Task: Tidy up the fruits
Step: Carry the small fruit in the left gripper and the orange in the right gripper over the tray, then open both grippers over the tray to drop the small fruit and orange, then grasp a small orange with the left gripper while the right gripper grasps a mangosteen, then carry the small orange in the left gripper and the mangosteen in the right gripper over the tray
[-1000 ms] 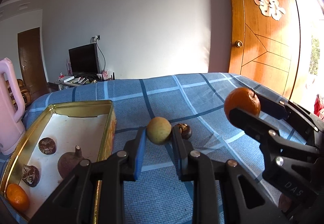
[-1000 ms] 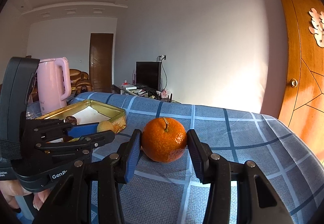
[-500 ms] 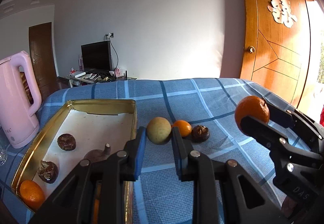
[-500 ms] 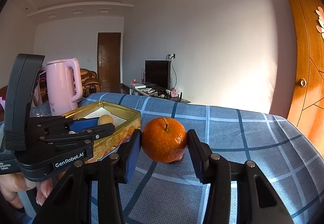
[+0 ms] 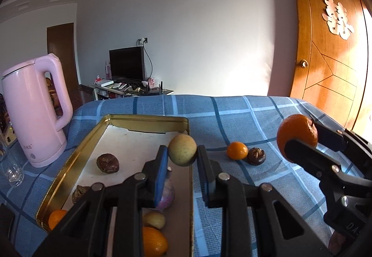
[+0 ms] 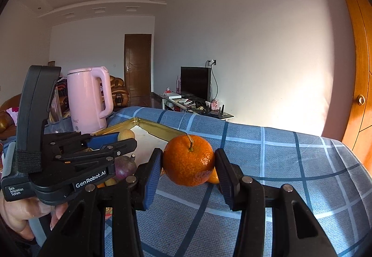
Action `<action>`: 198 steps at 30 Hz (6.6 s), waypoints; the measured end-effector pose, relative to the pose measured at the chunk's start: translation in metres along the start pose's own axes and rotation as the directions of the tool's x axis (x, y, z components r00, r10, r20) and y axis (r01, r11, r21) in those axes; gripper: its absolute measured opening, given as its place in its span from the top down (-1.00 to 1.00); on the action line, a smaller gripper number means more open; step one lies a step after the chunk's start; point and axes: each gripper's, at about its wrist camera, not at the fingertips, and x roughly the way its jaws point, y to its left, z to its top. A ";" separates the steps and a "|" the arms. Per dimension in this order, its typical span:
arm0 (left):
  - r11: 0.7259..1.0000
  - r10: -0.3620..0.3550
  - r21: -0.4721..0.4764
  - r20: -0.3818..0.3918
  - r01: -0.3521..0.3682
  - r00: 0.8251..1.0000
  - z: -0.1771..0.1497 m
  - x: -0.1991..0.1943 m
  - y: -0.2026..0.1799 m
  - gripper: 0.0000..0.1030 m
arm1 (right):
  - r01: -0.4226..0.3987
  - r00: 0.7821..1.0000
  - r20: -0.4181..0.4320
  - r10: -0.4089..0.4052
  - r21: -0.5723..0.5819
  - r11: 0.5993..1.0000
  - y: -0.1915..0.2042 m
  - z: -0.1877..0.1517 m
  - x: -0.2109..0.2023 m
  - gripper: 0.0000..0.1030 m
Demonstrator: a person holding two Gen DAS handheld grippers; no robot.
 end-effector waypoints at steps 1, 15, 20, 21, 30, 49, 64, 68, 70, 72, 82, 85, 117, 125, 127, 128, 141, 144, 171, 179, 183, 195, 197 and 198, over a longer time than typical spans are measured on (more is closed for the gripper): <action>1.000 0.010 0.000 0.004 -0.010 1.000 0.001 -0.001 0.002 0.48 | -0.005 1.000 -0.001 0.005 -0.005 1.000 0.003 0.002 0.001 0.07; 0.997 0.075 -0.006 0.004 -0.075 0.997 0.000 -0.009 0.036 0.48 | -0.070 0.997 0.006 0.071 -0.073 0.995 0.046 0.019 0.019 0.07; 0.995 0.103 -0.011 0.002 -0.103 0.995 0.000 -0.010 0.050 0.48 | -0.089 0.996 -0.001 0.089 -0.081 0.993 0.056 0.020 0.027 0.07; 0.994 0.107 -0.012 -0.002 -0.107 0.994 0.000 -0.010 0.052 0.48 | -0.092 0.996 -0.003 0.093 -0.082 0.992 0.058 0.019 0.029 0.07; 0.990 0.142 -0.023 -0.028 -0.143 0.989 -0.003 -0.007 0.071 0.48 | -0.124 0.992 -0.011 0.124 -0.091 0.988 0.075 0.020 0.041 0.07; 0.980 0.189 -0.044 -0.101 -0.195 0.977 -0.015 0.006 0.103 0.48 | -0.182 0.982 -0.071 0.175 -0.117 0.976 0.104 0.015 0.079 0.07; 0.974 0.216 -0.037 -0.164 -0.225 0.963 -0.025 0.019 0.112 0.48 | -0.207 0.972 -0.143 0.186 -0.147 0.967 0.116 0.006 0.102 0.07; 0.972 0.222 -0.037 -0.174 -0.232 0.959 -0.027 0.021 0.115 0.48 | -0.218 0.967 -0.168 0.192 -0.152 0.964 0.119 0.003 0.106 0.07; 0.973 0.216 -0.042 -0.182 -0.227 0.959 -0.028 0.023 0.116 0.48 | -0.224 0.964 -0.184 0.194 -0.156 0.962 0.121 0.001 0.108 0.07; 0.973 0.215 -0.042 -0.186 -0.226 0.959 -0.029 0.023 0.116 0.48 | -0.227 0.961 -0.196 0.195 -0.160 0.961 0.122 -0.002 0.109 0.07; 0.969 0.228 -0.045 -0.200 -0.241 0.953 -0.033 0.025 0.118 0.43 | -0.242 0.954 -0.223 0.202 -0.172 0.955 0.126 -0.009 0.111 0.05; 0.967 0.232 -0.059 -0.193 -0.247 0.953 -0.032 0.022 0.120 0.01 | -0.245 0.954 -0.219 0.206 -0.174 0.954 0.126 -0.008 0.109 -0.02; 0.993 0.033 0.118 -0.160 -0.015 0.987 0.023 0.033 -0.028 -0.90 | 0.147 0.904 -0.409 -0.126 0.019 0.989 -0.058 -0.022 0.130 -0.29; 0.992 0.031 0.127 -0.215 -0.004 0.976 0.021 0.057 -0.040 -0.92 | 0.105 0.864 -0.498 -0.067 0.049 0.993 -0.071 -0.037 0.151 0.14; 0.991 0.029 0.132 -0.222 0.001 0.975 0.021 0.060 -0.047 -0.92 | 0.112 0.871 -0.485 -0.073 0.051 0.992 -0.074 -0.036 0.148 0.17; 0.990 0.032 0.142 -0.222 0.000 0.974 0.022 0.060 -0.052 -0.92 | 0.122 0.872 -0.483 -0.082 0.050 0.991 -0.076 -0.035 0.145 0.18; 0.972 0.053 0.233 -0.293 0.018 0.955 0.011 0.121 -0.122 -0.73 | 0.270 0.880 -0.444 -0.168 0.178 0.946 -0.137 -0.045 0.104 0.18; 0.980 0.051 0.198 -0.335 0.017 0.941 0.009 0.142 -0.121 -0.54 | 0.268 0.887 -0.431 -0.163 0.197 0.943 -0.140 -0.046 0.098 0.18; 0.990 -0.095 0.069 -0.323 0.123 0.942 0.007 0.142 -0.105 0.11 | 0.222 0.921 -0.360 -0.147 0.176 0.959 -0.126 -0.038 0.088 0.17; 0.991 -0.076 0.090 -0.252 0.102 0.965 0.010 0.128 -0.103 0.11 | 0.233 0.933 -0.311 -0.182 0.136 0.963 -0.118 -0.035 0.077 0.17; 0.990 -0.079 0.093 -0.229 0.103 0.970 0.010 0.122 -0.102 0.11 | 0.239 0.938 -0.284 -0.199 0.112 0.964 -0.112 -0.033 0.072 0.17; 0.990 -0.067 0.110 -0.160 0.085 0.985 0.008 0.104 -0.101 0.11 | 0.230 0.957 -0.201 -0.209 0.086 0.969 -0.099 -0.027 0.056 0.17; 0.990 -0.065 0.111 -0.151 0.083 0.986 0.008 0.101 -0.101 0.11 | 0.230 0.958 -0.196 -0.210 0.085 0.969 -0.099 -0.027 0.054 0.17; 0.990 -0.065 0.111 -0.146 0.082 0.987 0.007 0.100 -0.101 0.11 | 0.229 0.959 -0.192 -0.210 0.085 0.970 -0.098 -0.027 0.054 0.17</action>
